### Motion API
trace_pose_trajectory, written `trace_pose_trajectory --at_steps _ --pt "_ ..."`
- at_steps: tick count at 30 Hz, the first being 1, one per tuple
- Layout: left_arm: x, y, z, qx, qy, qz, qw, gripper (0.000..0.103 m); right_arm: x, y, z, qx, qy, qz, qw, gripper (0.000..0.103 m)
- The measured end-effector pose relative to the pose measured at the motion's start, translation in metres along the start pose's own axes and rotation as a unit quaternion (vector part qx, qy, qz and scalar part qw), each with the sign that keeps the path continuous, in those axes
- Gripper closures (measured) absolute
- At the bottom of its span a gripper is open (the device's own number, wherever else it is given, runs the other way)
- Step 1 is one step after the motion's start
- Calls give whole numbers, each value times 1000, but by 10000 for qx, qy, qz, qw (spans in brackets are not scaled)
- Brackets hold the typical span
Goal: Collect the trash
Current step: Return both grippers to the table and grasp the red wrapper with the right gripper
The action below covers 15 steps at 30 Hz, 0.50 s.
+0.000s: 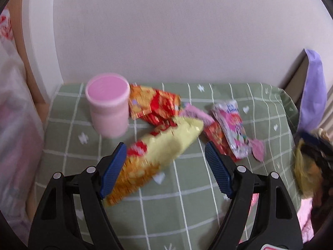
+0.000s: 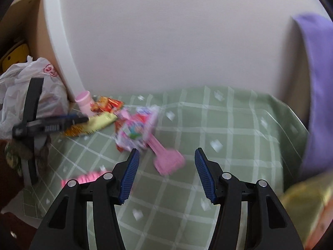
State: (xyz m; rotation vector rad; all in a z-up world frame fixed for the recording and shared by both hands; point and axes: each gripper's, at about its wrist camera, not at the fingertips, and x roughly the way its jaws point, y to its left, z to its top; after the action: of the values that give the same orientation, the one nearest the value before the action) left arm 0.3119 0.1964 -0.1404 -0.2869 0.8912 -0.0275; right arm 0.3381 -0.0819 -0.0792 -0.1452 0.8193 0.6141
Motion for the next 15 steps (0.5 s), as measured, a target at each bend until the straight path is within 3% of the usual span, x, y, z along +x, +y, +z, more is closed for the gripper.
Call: trace_pose_trajectory --at_steps 4,9,15 --pt "-19 8 -17 -284 56 -117 9995 30 45 34 34 -614 135 592 9963 50" --pt "-43 20 -39 -743 69 -104 9972 30 115 89 78 -1539 178 1438 9774 50" --pt "-62 25 -56 -644 -135 37 9978 30 196 130 93 -2383 770 1316 9591 50"
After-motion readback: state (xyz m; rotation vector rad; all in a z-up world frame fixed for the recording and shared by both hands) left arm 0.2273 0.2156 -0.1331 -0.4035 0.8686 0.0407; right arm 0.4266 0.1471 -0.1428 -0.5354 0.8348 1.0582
